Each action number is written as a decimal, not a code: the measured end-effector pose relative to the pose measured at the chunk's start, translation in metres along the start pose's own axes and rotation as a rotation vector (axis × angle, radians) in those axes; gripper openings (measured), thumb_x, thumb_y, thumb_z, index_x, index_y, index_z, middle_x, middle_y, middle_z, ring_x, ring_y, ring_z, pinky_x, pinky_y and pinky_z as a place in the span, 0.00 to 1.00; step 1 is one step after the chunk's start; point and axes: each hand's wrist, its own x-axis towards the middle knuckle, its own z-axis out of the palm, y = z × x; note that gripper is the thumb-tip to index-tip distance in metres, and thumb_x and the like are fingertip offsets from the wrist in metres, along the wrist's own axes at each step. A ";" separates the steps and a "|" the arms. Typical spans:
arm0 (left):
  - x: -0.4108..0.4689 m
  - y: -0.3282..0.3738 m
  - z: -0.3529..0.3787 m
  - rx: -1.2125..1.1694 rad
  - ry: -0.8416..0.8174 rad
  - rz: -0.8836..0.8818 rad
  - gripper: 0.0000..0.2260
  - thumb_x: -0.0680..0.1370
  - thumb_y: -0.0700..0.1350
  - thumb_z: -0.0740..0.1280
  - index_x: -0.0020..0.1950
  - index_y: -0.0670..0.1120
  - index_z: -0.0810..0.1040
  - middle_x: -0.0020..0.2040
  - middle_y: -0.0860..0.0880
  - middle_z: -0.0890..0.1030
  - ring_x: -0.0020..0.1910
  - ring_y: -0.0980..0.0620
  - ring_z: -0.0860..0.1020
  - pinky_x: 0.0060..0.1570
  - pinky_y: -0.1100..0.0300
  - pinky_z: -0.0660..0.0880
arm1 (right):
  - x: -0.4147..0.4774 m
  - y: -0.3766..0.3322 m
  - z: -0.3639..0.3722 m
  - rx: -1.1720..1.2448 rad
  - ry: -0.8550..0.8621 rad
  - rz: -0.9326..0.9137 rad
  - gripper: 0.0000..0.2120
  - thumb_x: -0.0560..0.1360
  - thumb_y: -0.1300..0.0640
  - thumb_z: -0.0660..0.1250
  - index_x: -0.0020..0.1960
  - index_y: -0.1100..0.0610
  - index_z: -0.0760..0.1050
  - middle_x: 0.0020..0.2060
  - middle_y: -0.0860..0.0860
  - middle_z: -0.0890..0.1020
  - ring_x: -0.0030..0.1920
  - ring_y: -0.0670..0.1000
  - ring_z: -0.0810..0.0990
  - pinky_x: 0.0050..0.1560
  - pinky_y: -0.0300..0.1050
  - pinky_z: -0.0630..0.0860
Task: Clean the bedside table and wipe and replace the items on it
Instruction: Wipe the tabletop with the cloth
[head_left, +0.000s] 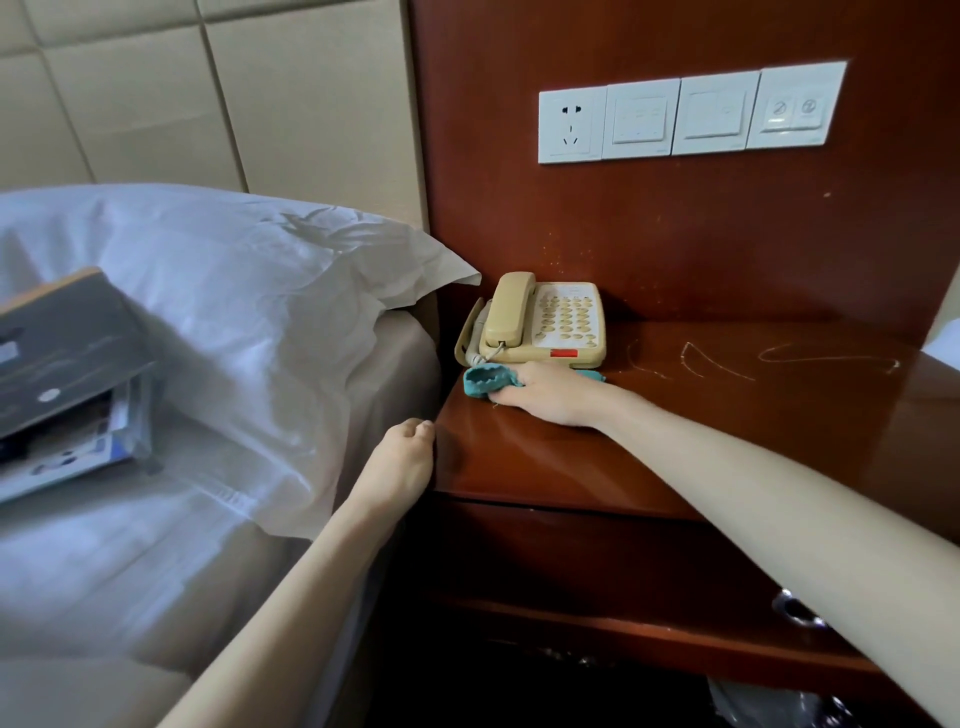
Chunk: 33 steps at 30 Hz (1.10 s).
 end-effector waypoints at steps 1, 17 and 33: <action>0.000 0.000 0.000 -0.003 -0.001 -0.002 0.15 0.82 0.46 0.54 0.49 0.40 0.78 0.48 0.43 0.82 0.49 0.45 0.78 0.56 0.52 0.72 | 0.005 -0.003 0.002 -0.001 -0.001 -0.002 0.11 0.79 0.48 0.61 0.56 0.52 0.78 0.49 0.48 0.80 0.51 0.48 0.76 0.51 0.43 0.70; -0.006 0.006 -0.021 -0.491 0.097 -0.262 0.11 0.78 0.37 0.58 0.48 0.41 0.80 0.40 0.45 0.82 0.37 0.51 0.79 0.36 0.61 0.75 | -0.027 -0.036 0.015 -0.031 -0.104 -0.100 0.20 0.79 0.46 0.60 0.70 0.45 0.69 0.64 0.48 0.78 0.66 0.51 0.72 0.67 0.47 0.66; -0.031 0.016 -0.035 -0.478 0.005 -0.385 0.12 0.77 0.39 0.57 0.38 0.40 0.76 0.32 0.43 0.76 0.26 0.49 0.73 0.23 0.65 0.69 | -0.087 -0.059 0.030 0.012 -0.190 -0.290 0.21 0.78 0.51 0.63 0.71 0.45 0.67 0.71 0.43 0.68 0.65 0.34 0.63 0.52 0.16 0.53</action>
